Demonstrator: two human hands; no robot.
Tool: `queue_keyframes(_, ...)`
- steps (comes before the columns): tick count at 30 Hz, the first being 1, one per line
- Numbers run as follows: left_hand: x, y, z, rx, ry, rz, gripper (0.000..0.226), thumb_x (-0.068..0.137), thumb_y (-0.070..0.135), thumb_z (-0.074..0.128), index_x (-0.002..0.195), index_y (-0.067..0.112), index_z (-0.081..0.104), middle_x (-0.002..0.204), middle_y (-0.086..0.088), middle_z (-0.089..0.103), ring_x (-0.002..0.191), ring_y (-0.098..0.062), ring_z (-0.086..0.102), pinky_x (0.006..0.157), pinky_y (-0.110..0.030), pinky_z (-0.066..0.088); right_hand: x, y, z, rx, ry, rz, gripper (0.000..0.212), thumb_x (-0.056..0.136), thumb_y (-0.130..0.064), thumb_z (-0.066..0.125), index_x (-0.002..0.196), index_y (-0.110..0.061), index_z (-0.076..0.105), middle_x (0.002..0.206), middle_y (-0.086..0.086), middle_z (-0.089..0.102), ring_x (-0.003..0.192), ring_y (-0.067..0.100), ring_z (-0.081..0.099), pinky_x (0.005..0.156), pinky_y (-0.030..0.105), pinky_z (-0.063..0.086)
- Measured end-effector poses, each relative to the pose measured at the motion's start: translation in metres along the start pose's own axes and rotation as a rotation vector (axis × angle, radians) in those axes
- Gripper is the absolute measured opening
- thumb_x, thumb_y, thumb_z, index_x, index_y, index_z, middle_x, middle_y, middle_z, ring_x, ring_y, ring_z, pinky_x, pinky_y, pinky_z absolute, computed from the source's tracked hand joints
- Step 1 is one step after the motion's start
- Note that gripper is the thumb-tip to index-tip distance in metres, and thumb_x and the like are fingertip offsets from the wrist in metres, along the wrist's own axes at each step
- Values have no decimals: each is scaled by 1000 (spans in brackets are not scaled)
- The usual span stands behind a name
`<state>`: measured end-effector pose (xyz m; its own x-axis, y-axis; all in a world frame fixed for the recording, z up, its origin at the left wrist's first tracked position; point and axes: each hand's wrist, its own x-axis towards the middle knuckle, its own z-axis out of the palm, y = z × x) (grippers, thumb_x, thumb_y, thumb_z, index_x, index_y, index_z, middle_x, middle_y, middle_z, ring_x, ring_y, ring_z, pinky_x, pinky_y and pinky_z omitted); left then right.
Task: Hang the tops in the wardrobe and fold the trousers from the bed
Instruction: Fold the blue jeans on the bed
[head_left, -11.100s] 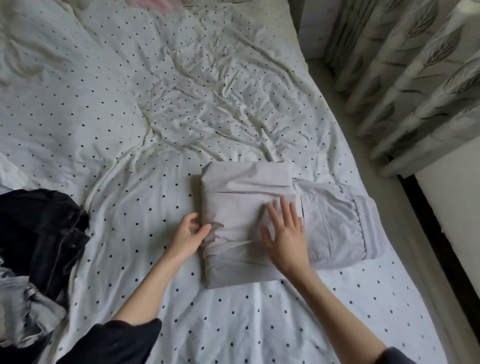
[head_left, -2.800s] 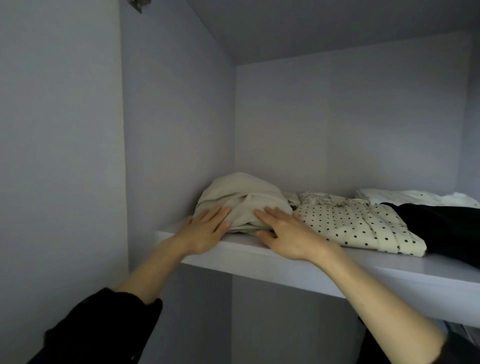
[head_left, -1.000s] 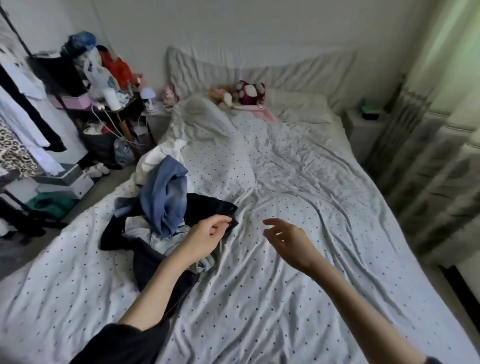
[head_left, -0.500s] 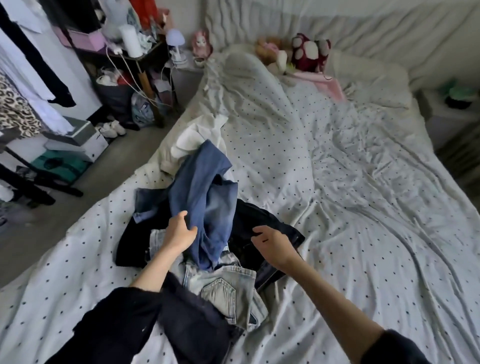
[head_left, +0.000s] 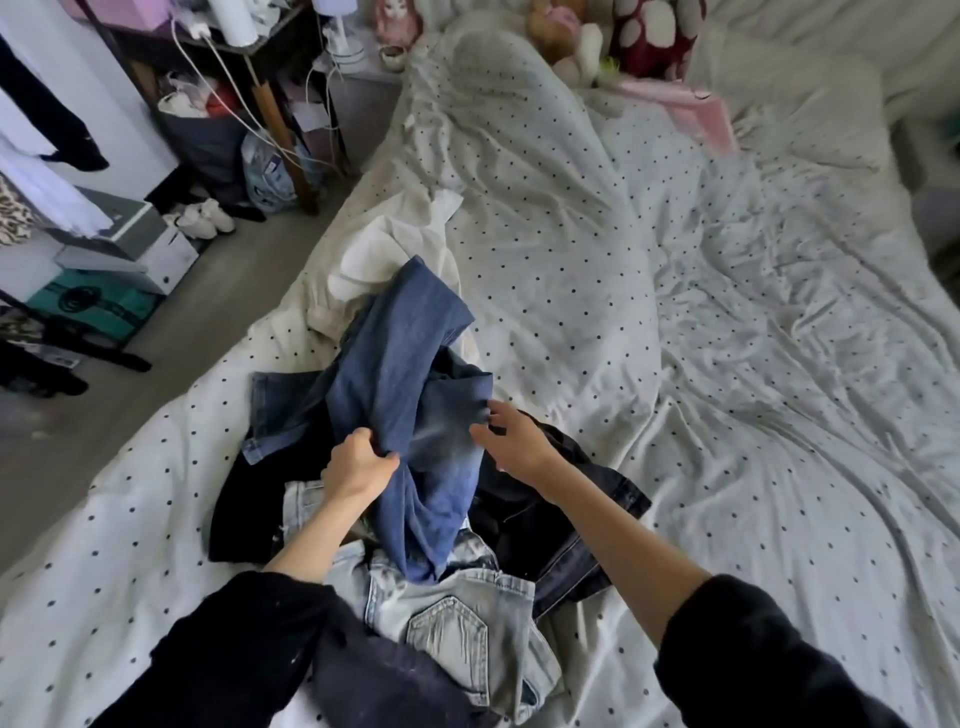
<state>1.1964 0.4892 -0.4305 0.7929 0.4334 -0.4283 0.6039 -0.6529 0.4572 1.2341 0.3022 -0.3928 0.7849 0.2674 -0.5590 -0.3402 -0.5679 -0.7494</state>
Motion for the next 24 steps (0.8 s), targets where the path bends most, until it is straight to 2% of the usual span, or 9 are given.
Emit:
queue_keyframes(2,-14,16,-5,-138,26,95,15,86,14,61,90,0,58,93,-16,67,93,-35,62,76,-34,47,-13,2,-11,123,22,29,54,97,-33,47,145,-14,31,140,6,45,117,21,50,98,37,45)
queue_keyframes(5,-45,63,-15,-228,-3,370,12,88,10,57,79,2,54,79,-11,60,75,-24,57,61,-26,36,-43,2,-42,385,84,79,45,96,-39,47,133,-13,47,124,3,57,106,17,56,86,33,50)
queue_keyframes(9,-97,121,-5,-119,-165,713,10,92,12,53,85,5,57,83,-4,53,77,-20,53,65,-20,34,-90,3,-96,578,229,116,44,89,-56,48,106,-16,59,105,1,68,98,18,64,79,33,52)
queue_keyframes(13,-158,144,26,-43,-291,862,20,93,12,51,73,7,47,79,0,44,76,-22,51,66,-21,32,-136,19,-132,414,227,118,47,81,-59,56,97,-16,65,101,0,69,94,18,65,76,31,51)
queue_keyframes(15,-179,153,36,-44,-304,939,16,93,12,50,84,0,56,89,-4,47,85,-23,54,69,-19,33,-147,25,-139,340,198,132,44,82,-44,67,95,-2,68,89,9,68,79,21,64,67,27,50)
queue_keyframes(17,-202,164,46,-29,-323,1011,18,94,12,49,96,-3,59,94,-2,45,89,-21,53,71,-18,33,-163,34,-148,247,236,136,27,84,-19,69,81,8,66,68,12,55,58,19,51,54,24,42)
queue_keyframes(19,-225,175,58,-21,-346,1047,14,94,12,48,92,0,56,92,3,39,89,-23,52,71,-20,33,-177,49,-160,152,302,147,27,84,-6,62,59,2,54,57,6,41,52,16,38,51,25,32)
queue_keyframes(21,-247,186,77,-16,-344,1045,13,93,11,47,96,0,54,96,1,41,93,-26,52,74,-22,35,-192,69,-177,91,366,129,35,84,-3,57,51,-9,44,53,4,37,52,15,35,51,24,29)
queue_keyframes(24,-277,205,112,68,-375,1021,43,93,17,48,134,9,43,129,-5,42,121,-20,40,97,-22,31,-218,104,-215,146,474,100,31,83,0,55,55,-9,50,56,4,44,55,16,39,50,26,31)
